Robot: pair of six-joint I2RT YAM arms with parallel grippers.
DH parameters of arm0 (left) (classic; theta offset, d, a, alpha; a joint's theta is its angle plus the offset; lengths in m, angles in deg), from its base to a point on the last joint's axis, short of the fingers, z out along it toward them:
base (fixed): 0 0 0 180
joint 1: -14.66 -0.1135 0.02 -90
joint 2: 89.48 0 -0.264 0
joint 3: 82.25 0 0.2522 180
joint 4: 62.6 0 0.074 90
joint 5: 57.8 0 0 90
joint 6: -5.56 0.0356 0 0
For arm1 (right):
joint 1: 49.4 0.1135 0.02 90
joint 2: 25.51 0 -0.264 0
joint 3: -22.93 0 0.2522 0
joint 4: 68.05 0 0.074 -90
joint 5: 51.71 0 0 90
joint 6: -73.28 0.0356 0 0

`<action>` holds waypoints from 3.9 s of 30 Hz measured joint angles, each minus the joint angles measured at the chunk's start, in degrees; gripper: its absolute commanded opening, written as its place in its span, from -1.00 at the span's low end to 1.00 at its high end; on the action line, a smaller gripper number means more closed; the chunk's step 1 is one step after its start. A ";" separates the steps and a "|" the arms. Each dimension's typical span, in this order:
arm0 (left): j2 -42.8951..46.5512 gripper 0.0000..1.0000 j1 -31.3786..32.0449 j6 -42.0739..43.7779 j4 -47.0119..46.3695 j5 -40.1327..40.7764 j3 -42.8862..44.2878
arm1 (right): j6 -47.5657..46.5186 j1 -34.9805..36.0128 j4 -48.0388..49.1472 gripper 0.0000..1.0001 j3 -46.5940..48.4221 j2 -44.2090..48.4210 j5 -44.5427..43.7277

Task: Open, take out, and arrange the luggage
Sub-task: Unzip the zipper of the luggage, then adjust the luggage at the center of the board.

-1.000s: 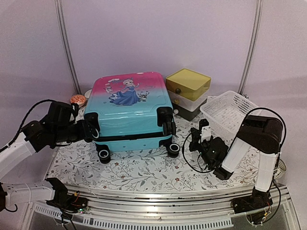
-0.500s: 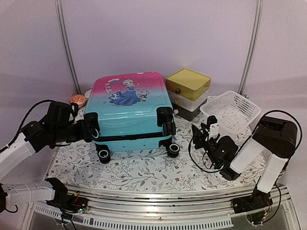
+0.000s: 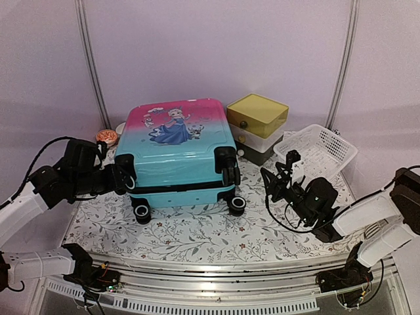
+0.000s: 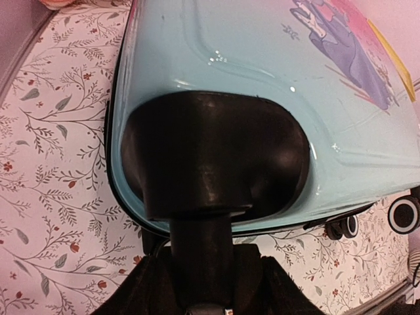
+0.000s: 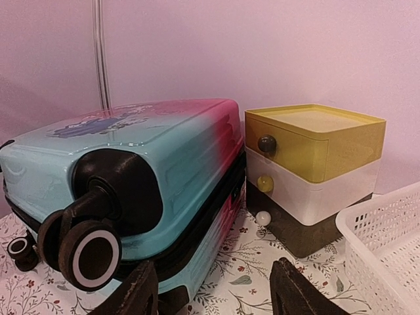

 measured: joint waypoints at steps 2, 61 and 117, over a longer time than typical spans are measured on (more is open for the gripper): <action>0.04 -0.72 -0.04 0.02 0.00 -0.04 0.00 | 0.02 0.00 -4.31 0.28 0.46 2.89 0.42; -21.62 0.97 -31.93 19.87 -16.02 -30.62 10.19 | 24.17 -5.27 -74.07 0.98 58.10 -15.87 28.09; -1.70 0.83 -32.94 16.90 -8.17 -31.19 10.38 | 25.33 10.36 -72.11 0.98 45.07 -2.91 15.28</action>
